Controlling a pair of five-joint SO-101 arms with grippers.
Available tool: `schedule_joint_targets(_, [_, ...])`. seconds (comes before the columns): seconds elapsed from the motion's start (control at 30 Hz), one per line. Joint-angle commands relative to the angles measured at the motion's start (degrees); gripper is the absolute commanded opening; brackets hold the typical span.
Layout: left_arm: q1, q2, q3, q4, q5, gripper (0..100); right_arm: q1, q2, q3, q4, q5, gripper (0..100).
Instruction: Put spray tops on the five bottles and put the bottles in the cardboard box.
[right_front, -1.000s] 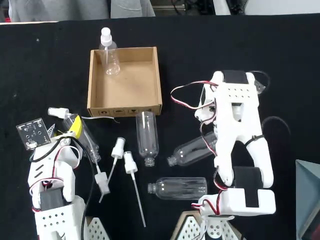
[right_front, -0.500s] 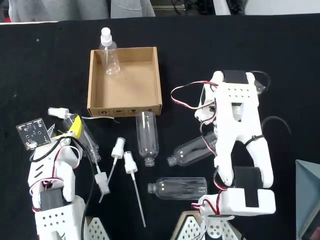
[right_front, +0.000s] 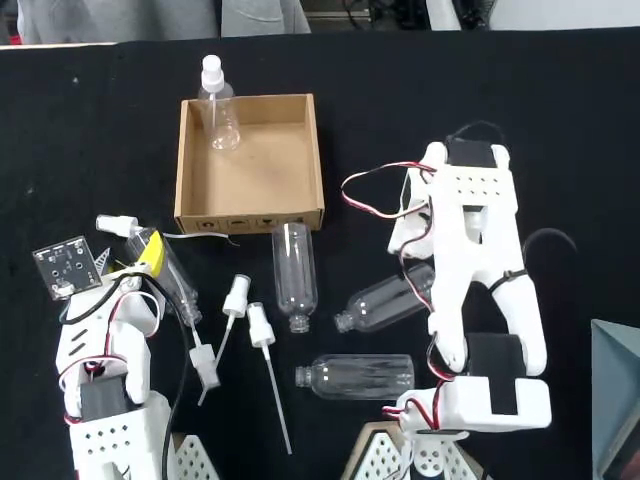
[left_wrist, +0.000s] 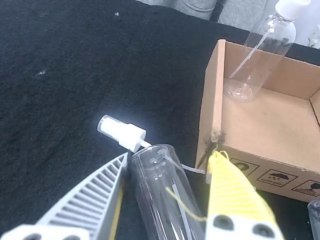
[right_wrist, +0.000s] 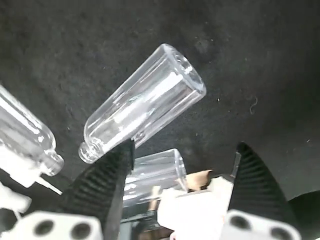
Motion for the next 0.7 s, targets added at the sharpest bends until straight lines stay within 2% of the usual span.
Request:
schedule_joint_targets(0.0, [-0.4, -0.6, -0.4, -1.1, -0.4, 23, -1.0, -0.7, -4.2, 0.0, 6.0, 26.8])
schedule_joint_targets(0.27, [-0.5, -0.6, -0.4, -1.2, -0.4, 23, -1.0, -0.7, -5.8, 0.0, 14.9, 26.6])
schedule_joint_targets(0.67, [-0.5, -0.6, -0.4, -1.3, -0.4, 23, -1.4, -0.1, -6.0, -3.6, 35.2, 26.6])
